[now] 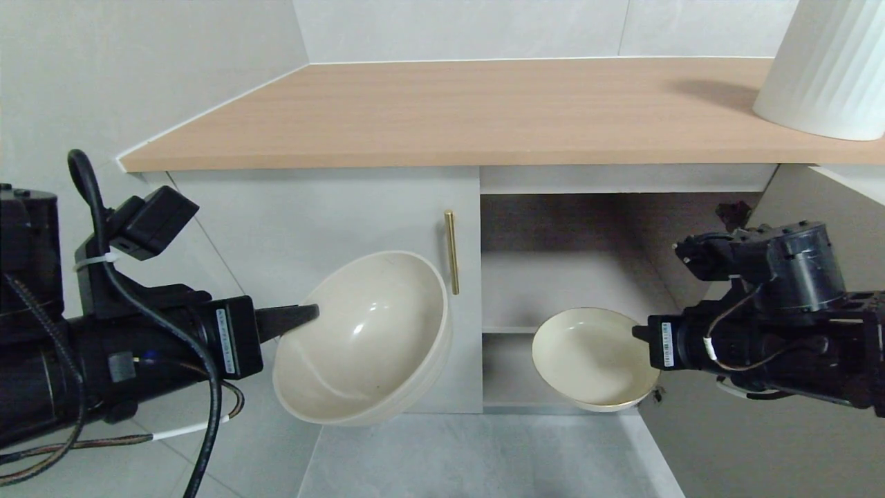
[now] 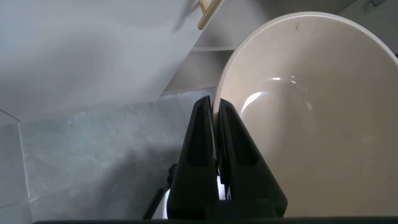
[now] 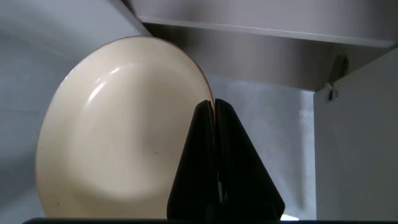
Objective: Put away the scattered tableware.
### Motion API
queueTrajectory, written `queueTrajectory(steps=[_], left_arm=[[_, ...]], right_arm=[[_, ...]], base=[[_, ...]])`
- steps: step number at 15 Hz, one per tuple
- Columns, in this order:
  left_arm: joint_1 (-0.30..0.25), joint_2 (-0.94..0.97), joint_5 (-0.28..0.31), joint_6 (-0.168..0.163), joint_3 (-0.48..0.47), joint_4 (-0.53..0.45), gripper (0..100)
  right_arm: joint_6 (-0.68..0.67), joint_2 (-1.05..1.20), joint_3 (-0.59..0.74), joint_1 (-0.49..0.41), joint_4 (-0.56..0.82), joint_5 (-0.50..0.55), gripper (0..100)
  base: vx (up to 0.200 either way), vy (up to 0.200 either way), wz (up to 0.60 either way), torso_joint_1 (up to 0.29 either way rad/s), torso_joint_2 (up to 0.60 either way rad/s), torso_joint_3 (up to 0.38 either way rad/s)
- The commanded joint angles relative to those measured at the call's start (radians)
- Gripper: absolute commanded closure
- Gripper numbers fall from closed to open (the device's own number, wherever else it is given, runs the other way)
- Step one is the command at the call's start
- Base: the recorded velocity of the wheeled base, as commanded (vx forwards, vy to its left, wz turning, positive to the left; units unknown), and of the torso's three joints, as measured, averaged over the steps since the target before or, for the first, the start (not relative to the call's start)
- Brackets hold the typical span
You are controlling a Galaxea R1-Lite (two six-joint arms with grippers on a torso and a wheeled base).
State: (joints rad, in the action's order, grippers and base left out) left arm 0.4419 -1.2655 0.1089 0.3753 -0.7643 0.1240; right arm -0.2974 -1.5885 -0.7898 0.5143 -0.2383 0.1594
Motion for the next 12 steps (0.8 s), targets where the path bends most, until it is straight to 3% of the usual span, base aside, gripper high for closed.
queueTrajectory(steps=[1,4,9,12], left_arm=[[0.000,-0.002,0.000,0.001,0.000,0.000,100],[0.000,-0.003,0.000,0.001,0.000,0.000,100],[0.000,-0.009,0.000,0.001,0.000,0.000,100],[0.000,-0.009,0.000,0.001,0.000,0.000,100]], right_arm=[[-0.054,-0.180,-0.049,0.001,-0.033,0.054,100],[-0.177,-0.384,-0.115,-0.033,-0.167,0.127,100],[-0.181,-0.577,-0.203,-0.131,-0.355,0.216,100],[-0.181,-0.660,-0.302,-0.161,-0.365,0.239,100]], base=[[0.000,0.000,0.00,0.000,0.00,0.000],[0.000,0.000,0.00,0.000,0.00,0.000],[0.000,0.000,0.00,0.000,0.00,0.000],[0.000,0.000,0.00,0.000,0.00,0.000]])
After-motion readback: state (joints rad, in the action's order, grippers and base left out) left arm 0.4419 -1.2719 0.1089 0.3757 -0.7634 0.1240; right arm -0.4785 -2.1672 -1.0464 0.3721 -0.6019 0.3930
